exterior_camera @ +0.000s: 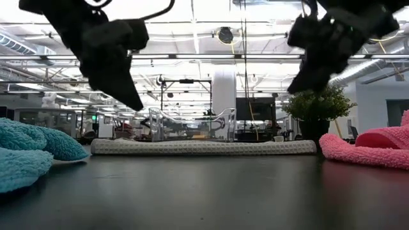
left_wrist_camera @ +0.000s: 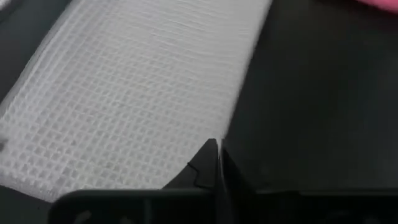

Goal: Fold microfiber towels
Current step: Fold the gray microfiber cloth

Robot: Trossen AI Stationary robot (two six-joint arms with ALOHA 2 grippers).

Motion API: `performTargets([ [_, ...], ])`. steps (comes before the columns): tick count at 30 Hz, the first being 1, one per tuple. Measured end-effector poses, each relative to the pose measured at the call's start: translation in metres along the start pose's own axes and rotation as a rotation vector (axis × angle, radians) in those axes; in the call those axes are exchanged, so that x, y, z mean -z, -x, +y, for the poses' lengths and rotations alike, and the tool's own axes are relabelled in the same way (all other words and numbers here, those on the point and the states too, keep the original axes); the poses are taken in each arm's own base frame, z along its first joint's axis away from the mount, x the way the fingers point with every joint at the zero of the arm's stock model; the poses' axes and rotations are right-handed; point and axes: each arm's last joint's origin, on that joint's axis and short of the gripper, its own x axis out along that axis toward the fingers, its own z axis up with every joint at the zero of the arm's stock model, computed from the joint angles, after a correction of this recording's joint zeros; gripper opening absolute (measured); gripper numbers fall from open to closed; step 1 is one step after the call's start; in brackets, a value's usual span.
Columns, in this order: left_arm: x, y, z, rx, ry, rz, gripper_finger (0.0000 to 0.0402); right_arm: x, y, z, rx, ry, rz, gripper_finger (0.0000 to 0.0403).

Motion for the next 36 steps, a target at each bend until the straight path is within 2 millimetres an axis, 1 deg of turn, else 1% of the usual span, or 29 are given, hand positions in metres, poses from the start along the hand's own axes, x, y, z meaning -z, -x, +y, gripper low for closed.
performTargets([
  [3,-0.006,0.008,-0.005,0.042,-0.04,0.07,0.0003,-0.014,0.01,0.005,0.018,0.065,0.045,0.0007],
  [5,-0.01,0.014,-0.007,0.07,-0.053,0.136,0.0005,-0.019,0.015,0.007,0.025,0.095,0.064,0.0017],
  [8,-0.011,0.02,-0.008,0.093,-0.067,0.224,0.0024,-0.022,0.019,0.008,0.03,0.124,0.085,0.0035],
  [11,-0.008,0.022,-0.011,0.108,-0.08,0.245,0.0053,-0.02,0.017,0.007,0.037,0.15,0.11,0.0056],
  [13,-0.006,0.024,-0.013,0.11,-0.13,0.242,0.0072,-0.018,0.012,0.007,0.045,0.162,0.141,0.0071],
  [17,0.003,0.016,-0.019,0.072,-0.248,0.252,0.0104,-0.014,-0.005,0.008,0.052,0.173,0.198,0.0095],
  [21,0.01,0.011,-0.023,0.04,-0.322,0.273,0.0126,-0.008,-0.021,0.013,0.046,0.225,0.258,0.0111],
  [23,0.014,0.008,-0.022,0.013,-0.34,0.293,0.0134,-0.01,-0.027,0.017,0.038,0.268,0.268,0.0116],
  [27,0.018,0.005,-0.021,-0.031,-0.356,0.314,0.0144,-0.016,-0.037,0.023,0.024,0.356,0.282,0.0119],
  [30,0.018,0.003,-0.02,-0.06,-0.364,0.309,0.0145,-0.016,-0.044,0.024,0.028,0.394,0.312,0.0119],
  [36,0.022,0.002,-0.018,-0.105,-0.384,0.329,0.0145,-0.004,-0.06,0.02,0.044,0.438,0.416,0.0119],
])
